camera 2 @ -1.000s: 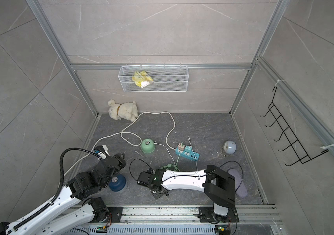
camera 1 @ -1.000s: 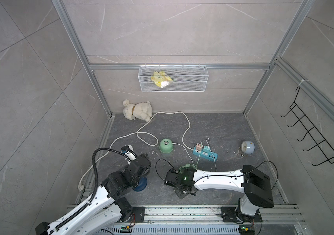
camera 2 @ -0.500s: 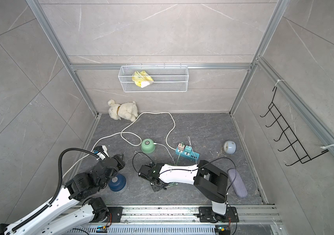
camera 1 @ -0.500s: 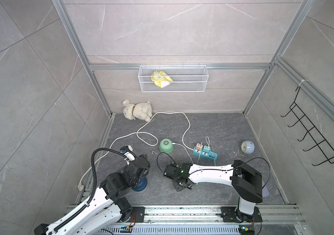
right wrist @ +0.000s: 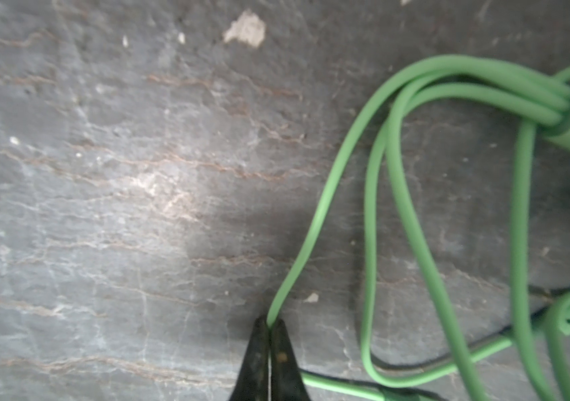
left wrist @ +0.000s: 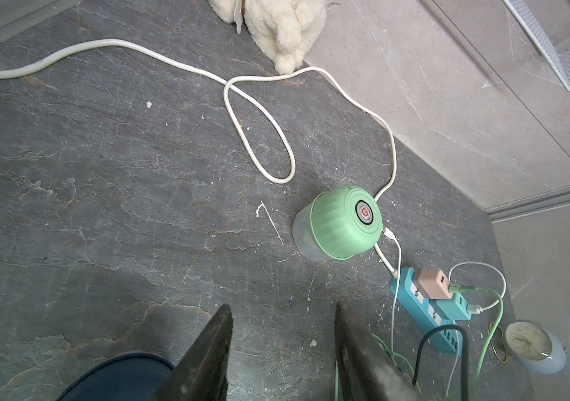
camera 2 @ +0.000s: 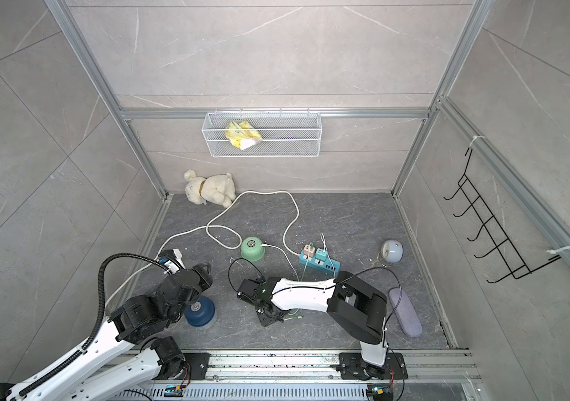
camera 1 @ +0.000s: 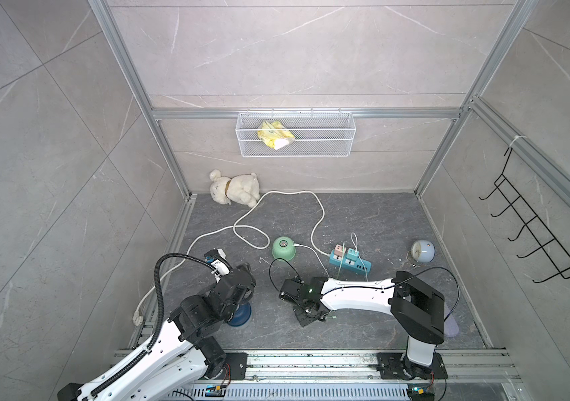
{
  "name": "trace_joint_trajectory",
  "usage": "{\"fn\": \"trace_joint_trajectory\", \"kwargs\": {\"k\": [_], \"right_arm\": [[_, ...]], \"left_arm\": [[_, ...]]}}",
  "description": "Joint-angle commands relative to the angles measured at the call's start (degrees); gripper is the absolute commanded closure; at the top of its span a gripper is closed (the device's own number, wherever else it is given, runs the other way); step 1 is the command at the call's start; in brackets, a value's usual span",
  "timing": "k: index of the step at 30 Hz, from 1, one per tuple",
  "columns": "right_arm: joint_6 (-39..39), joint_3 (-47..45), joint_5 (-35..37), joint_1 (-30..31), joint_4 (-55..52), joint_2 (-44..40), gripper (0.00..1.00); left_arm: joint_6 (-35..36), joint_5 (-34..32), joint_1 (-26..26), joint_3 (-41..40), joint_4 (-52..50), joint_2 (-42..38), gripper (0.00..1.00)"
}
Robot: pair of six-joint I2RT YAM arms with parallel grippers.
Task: Charge the cordless meat grinders
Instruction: Pick up the charging cable from the center of the board.
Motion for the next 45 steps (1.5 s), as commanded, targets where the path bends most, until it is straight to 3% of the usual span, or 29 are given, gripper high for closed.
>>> {"fn": "trace_joint_trajectory", "kwargs": {"k": [1, 6, 10, 19, 26, 31, 40, 45], "right_arm": [[0.79, -0.51, 0.39, -0.59, -1.09, 1.01, 1.0], [0.42, 0.52, -3.66, -1.35, 1.87, -6.33, 1.0], [3.99, -2.3, -12.7, -4.82, 9.61, -13.98, 1.0], [7.23, -1.69, -26.38, -13.76, 13.36, -22.92, 1.0], [10.01, -1.31, -29.25, -15.19, 15.62, -26.86, 1.0], [11.51, -1.76, -31.45, -16.46, 18.96, -28.89, 1.0], [10.37, -0.89, -36.96, -18.53, 21.87, -32.39, 1.0], [9.74, -0.68, -38.01, -18.82, 21.43, -33.43, 1.0]], "left_arm": [[1.91, -1.3, 0.28, 0.98, 1.68, 0.05, 0.5], [11.05, 4.17, 0.28, -0.4, 10.8, 0.78, 0.48], [25.21, 18.49, 0.27, -6.2, 28.02, 1.38, 0.45], [36.77, 44.64, 0.27, -15.55, 45.72, 0.77, 0.45], [42.85, 46.65, 0.24, -17.34, 54.57, -0.32, 0.45], [43.03, 48.79, 0.28, -18.09, 58.0, 1.25, 0.45], [41.92, 67.8, 0.25, -12.74, 66.09, 13.17, 0.35], [43.26, 69.11, 0.24, -11.93, 65.66, 14.79, 0.33]]}}
